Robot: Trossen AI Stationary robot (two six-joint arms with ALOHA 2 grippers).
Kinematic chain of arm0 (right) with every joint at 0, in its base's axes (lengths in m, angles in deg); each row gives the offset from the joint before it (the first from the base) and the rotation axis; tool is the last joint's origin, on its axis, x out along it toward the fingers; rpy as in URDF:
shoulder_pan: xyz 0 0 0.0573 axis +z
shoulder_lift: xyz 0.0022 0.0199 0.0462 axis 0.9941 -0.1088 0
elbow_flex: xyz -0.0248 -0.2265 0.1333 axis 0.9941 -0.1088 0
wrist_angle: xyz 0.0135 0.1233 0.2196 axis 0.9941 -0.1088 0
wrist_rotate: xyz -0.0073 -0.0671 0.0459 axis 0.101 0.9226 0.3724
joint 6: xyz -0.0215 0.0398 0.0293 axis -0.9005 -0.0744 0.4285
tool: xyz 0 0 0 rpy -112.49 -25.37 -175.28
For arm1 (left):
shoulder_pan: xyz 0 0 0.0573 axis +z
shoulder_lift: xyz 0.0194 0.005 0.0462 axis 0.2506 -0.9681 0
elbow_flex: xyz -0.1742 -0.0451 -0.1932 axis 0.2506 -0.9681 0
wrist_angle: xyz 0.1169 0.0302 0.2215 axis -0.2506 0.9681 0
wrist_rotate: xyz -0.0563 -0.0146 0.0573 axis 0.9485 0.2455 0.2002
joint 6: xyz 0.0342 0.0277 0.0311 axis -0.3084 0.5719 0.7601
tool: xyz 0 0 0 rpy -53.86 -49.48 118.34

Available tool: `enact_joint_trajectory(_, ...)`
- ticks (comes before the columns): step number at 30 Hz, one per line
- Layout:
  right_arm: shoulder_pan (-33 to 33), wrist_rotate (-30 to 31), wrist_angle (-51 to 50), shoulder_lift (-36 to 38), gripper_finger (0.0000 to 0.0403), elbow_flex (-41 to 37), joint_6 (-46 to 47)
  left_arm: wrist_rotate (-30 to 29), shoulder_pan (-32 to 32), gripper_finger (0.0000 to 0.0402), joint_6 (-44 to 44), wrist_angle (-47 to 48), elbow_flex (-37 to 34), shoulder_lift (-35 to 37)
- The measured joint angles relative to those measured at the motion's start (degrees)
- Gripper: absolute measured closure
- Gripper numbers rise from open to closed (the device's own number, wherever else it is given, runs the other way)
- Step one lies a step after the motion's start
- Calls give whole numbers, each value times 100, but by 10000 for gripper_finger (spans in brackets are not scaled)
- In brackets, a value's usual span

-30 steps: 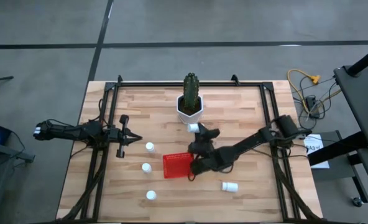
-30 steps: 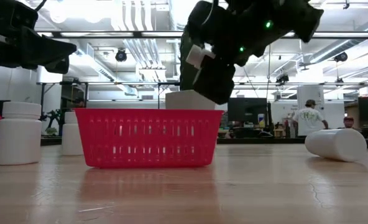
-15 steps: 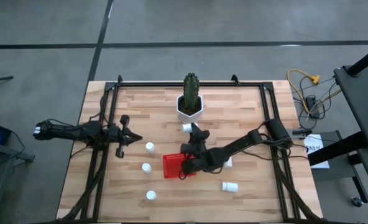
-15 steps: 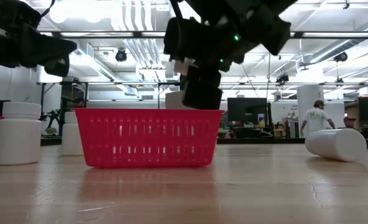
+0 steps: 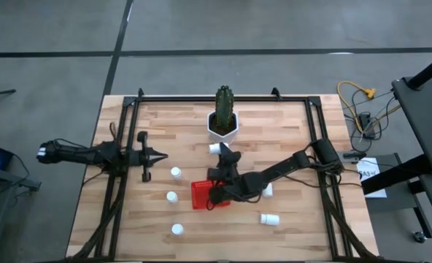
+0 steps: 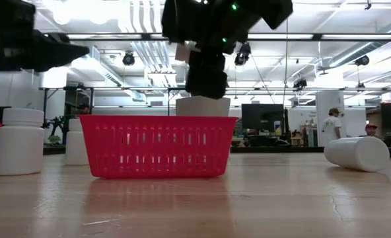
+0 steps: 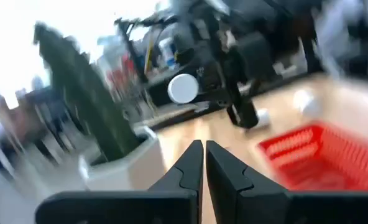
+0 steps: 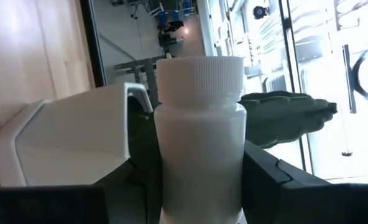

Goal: Pick and place pill bottles into a basket
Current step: Put the white pill bottle into the red bin

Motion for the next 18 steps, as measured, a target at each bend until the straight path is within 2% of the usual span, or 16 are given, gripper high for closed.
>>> enact_joint_trajectory(4, 0, -358, 6, 7, 262, 145, 21, 274, -2, 400, 2103, -223, 2, -296)
enact_joint_trajectory(9, 0, -481, 22, 11, 262, 197, 23, 277, -2, 400, 4004, -1026, 2, -746)
enact_joint_trajectory(11, 0, -485, 20, 11, 262, 197, 17, 297, -2, 400, 4243, -1496, 2, -939)
enact_joint_trajectory(14, 0, -559, 22, 13, 265, 197, 81, 313, -2, 400, 4077, -2056, 2, -1240)
enact_joint_trajectory(18, 0, -624, 36, 13, 265, 197, 84, 313, -2, 382, 4113, -2224, 102, -1663)
